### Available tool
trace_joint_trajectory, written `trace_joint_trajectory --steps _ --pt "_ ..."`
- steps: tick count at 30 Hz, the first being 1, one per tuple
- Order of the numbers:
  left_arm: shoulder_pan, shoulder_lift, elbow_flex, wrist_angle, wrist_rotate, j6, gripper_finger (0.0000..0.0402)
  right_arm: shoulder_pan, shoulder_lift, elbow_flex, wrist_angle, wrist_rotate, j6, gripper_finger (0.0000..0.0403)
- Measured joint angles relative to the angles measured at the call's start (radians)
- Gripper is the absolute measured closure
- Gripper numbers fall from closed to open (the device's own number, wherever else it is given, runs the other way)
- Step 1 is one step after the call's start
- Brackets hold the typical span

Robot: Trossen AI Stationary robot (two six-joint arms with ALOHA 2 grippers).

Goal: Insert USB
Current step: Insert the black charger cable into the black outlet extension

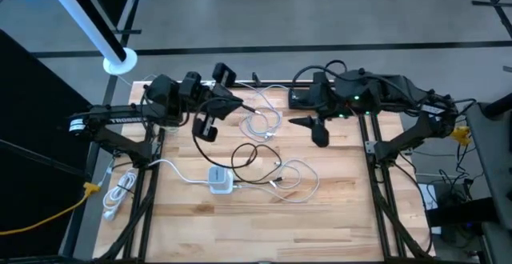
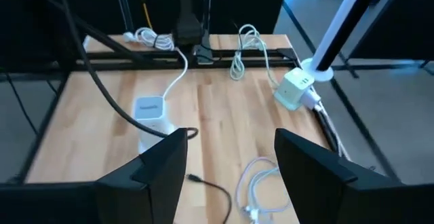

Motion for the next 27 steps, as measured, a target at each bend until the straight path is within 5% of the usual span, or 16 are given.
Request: trace_joint_trajectory --steps 12,22,27 --pt "-0.001 0.002 0.000 0.045 -0.053 -0.037 0.0399 -0.016 0.017 -0.021 -0.004 0.153 -0.103 0.0194" --pt "-0.001 0.003 0.000 -0.036 -0.053 0.021 0.0399 -0.046 -0.054 -0.079 -0.108 0.095 -0.083 0.0193" --pt "-0.009 0.004 0.000 -0.182 -0.043 0.198 0.0399 -0.078 -0.102 -0.148 -0.114 0.008 -0.064 0.0194"
